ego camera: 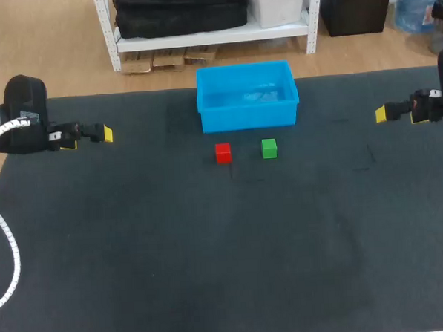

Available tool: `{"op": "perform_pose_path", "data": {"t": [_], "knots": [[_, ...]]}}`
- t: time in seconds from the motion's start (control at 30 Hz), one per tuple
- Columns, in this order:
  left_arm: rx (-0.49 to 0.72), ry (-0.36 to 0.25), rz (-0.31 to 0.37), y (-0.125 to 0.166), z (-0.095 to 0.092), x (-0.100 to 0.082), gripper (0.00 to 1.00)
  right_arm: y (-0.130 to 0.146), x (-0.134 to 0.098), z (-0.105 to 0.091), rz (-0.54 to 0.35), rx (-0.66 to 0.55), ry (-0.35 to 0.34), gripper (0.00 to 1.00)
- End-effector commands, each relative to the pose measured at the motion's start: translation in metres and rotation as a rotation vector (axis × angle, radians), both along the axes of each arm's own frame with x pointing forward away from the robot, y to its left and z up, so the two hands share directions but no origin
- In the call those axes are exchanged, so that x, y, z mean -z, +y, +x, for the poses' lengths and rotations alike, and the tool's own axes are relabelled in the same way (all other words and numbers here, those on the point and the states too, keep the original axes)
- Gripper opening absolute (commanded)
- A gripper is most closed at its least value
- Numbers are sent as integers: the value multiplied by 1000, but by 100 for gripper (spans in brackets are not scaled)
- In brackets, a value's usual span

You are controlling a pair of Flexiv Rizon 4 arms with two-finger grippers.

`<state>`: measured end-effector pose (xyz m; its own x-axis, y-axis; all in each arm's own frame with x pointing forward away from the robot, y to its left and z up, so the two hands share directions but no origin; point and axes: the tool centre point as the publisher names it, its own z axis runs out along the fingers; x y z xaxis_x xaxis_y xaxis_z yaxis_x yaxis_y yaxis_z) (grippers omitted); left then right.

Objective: Use the left arm to pick the red cube and place it into the blue plastic box first, then use the right arm to grasp the green cube and put it into the same blue plastic box after the first action is fully finished.

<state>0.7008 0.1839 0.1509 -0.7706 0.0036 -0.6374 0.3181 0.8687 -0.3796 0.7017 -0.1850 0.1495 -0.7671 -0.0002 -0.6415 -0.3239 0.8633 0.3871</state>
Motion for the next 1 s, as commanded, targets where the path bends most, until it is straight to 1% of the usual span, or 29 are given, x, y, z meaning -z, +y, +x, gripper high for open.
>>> {"op": "perform_pose_path", "data": {"t": [0.03, 0.67, 0.83, 1.0], "knots": [[1, -2, -3, 1, 0, 0, 100, 0, 0, -1, -1, 0, 0, 100], [1, -2, -3, 1, 0, 0, 100, 0, 0, -1, -1, 0, 0, 100], [-6, 4, 3, -5, 3, -1, 100, 0, 0, -1, -1, 0, 0, 100], [-22, 29, 39, -14, 8, 0, 100, 0, 0, -1, -1, 0, 0, 100]]}}
